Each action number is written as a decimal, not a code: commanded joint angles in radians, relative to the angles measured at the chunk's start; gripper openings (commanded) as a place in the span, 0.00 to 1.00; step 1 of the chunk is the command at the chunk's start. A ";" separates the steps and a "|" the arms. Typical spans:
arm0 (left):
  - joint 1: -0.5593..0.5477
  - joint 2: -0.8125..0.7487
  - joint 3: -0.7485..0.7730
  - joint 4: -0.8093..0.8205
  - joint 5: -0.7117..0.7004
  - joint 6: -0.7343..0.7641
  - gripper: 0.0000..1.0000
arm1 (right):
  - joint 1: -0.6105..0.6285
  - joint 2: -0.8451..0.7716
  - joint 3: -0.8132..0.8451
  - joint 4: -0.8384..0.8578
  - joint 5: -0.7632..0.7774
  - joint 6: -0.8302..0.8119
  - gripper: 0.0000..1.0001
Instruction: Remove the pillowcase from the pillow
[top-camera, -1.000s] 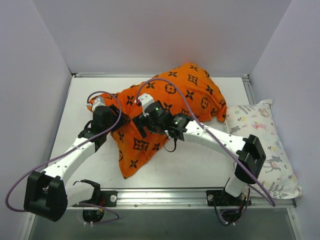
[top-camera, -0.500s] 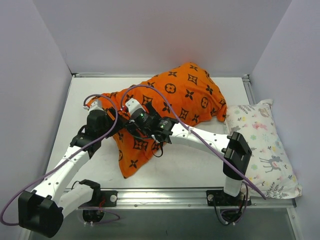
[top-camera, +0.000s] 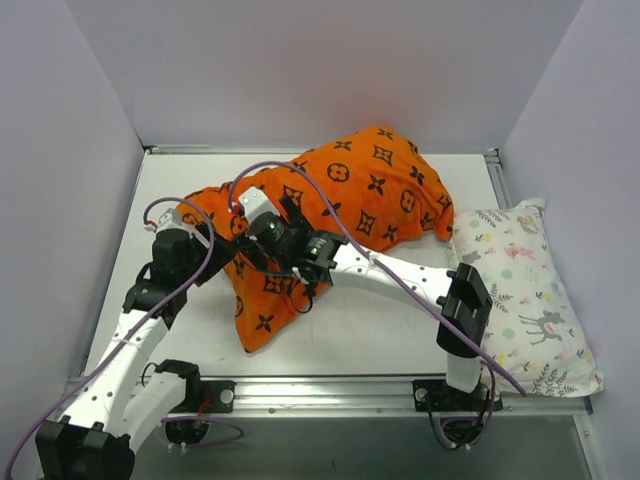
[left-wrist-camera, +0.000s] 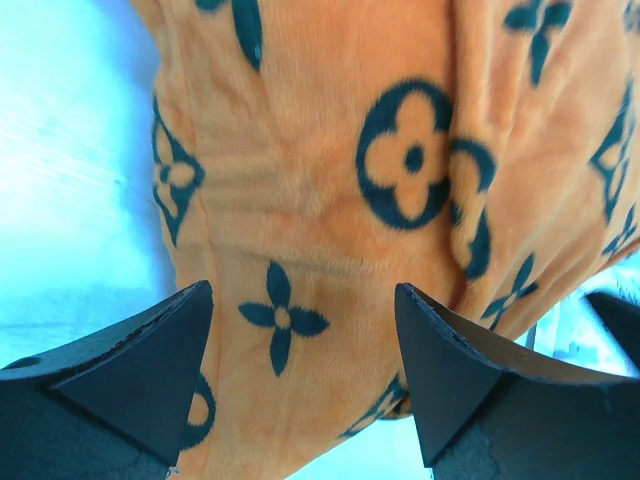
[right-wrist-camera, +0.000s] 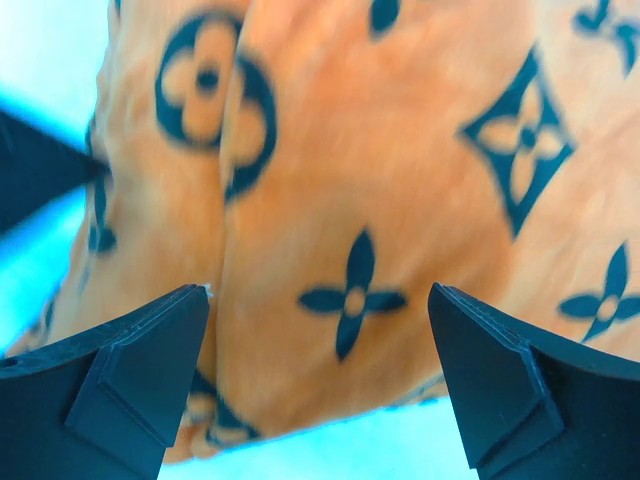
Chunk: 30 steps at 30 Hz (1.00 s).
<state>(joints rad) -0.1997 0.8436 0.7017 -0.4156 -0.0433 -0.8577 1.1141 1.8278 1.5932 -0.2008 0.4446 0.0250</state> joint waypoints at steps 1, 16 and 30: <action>0.005 0.006 -0.027 0.070 0.100 -0.015 0.82 | -0.037 0.047 0.094 -0.014 0.059 0.012 0.96; -0.012 0.046 -0.142 0.280 0.186 -0.078 0.82 | -0.043 0.100 0.157 -0.040 -0.012 0.015 0.96; -0.023 0.114 -0.231 0.373 0.186 -0.132 0.05 | -0.054 0.165 0.206 -0.098 0.002 0.058 0.94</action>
<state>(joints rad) -0.2173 0.9562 0.4774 -0.0746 0.1413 -0.9901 1.0733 1.9575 1.7512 -0.2581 0.4049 0.0563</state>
